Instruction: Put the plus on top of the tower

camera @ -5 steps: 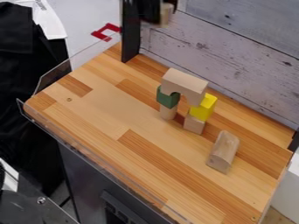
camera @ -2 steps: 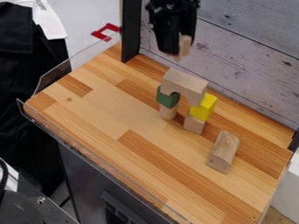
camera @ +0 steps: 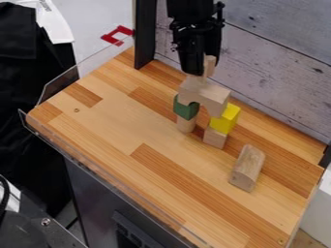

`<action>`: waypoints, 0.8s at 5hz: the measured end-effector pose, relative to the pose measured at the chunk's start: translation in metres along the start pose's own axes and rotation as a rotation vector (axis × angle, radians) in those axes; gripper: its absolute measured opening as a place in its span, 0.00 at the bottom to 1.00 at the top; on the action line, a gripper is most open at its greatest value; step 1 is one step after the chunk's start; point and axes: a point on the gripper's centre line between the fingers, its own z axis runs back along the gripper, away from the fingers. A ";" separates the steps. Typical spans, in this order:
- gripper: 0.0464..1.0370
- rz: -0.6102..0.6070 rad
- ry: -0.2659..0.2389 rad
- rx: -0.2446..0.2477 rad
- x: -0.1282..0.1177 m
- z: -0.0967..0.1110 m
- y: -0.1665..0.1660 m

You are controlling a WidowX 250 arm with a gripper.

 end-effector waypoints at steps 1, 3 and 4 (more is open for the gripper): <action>0.42 0.007 -0.005 -0.010 0.001 0.000 -0.002; 0.42 -0.005 -0.007 0.018 -0.010 -0.011 -0.003; 0.42 -0.025 -0.025 0.035 -0.018 -0.014 -0.001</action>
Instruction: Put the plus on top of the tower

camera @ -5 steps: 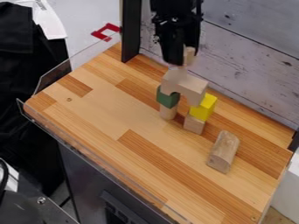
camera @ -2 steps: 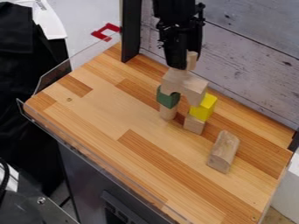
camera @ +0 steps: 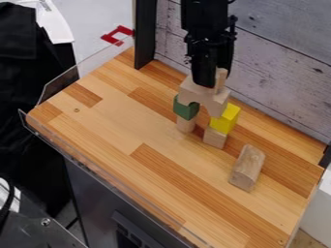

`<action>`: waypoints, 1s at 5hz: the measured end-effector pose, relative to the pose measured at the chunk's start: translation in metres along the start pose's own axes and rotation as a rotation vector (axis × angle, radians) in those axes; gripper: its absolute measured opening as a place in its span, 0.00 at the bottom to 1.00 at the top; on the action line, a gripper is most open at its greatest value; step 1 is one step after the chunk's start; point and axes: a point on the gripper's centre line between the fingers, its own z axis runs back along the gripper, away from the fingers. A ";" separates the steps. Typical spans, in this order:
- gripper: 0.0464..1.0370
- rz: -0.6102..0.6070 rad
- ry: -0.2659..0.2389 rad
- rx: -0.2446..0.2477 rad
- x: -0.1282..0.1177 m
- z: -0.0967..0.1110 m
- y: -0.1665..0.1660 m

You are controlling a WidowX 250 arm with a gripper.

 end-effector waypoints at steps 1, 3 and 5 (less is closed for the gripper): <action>0.42 -0.002 0.002 0.012 -0.003 -0.005 0.002; 0.42 0.003 0.006 0.018 -0.003 -0.008 0.002; 0.42 0.023 0.023 0.015 0.001 -0.006 0.003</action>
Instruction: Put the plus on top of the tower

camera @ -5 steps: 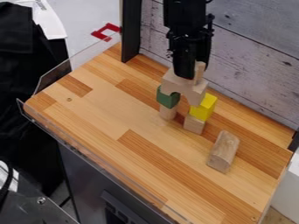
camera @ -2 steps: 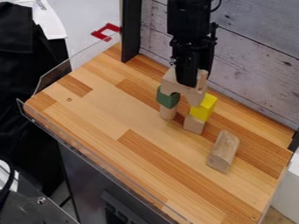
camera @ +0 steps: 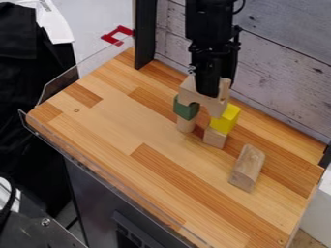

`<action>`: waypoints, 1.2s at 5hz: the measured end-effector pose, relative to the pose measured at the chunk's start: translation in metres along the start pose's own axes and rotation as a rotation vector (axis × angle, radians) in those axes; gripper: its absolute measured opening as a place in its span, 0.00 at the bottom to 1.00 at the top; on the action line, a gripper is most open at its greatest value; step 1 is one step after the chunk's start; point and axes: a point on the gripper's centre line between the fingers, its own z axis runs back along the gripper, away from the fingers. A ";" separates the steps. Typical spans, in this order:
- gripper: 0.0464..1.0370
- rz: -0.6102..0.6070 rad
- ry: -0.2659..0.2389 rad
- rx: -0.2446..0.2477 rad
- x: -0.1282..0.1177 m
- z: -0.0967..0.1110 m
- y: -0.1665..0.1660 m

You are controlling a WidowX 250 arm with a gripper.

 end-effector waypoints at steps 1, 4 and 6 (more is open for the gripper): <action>0.50 0.015 0.009 0.000 0.005 0.001 0.000; 0.96 0.007 0.025 0.006 0.006 0.002 0.002; 0.96 -0.058 0.004 -0.087 -0.002 0.047 0.010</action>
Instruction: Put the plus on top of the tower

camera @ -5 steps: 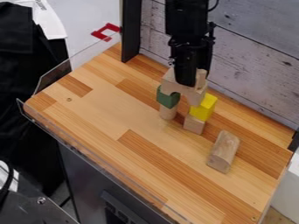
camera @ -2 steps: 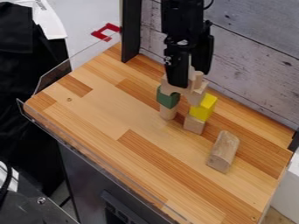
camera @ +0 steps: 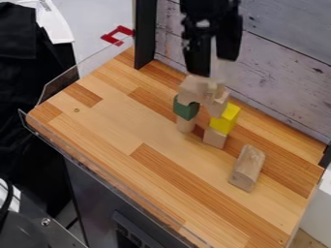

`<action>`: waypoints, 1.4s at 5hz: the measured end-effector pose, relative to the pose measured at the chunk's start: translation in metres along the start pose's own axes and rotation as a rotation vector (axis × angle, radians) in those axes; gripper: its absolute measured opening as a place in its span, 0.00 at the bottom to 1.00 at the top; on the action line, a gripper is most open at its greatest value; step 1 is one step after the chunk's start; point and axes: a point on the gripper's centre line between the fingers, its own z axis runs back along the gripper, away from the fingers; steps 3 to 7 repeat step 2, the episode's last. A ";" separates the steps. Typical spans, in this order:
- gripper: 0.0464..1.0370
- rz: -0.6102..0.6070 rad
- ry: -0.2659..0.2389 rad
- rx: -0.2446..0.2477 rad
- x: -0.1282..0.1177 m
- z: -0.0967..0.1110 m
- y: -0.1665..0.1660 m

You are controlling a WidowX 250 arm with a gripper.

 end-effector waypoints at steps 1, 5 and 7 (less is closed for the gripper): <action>0.96 -0.032 -0.039 -0.051 0.006 0.027 0.016; 0.96 -0.013 -0.073 -0.048 0.019 0.030 0.050; 0.96 -0.013 -0.073 -0.048 0.019 0.030 0.050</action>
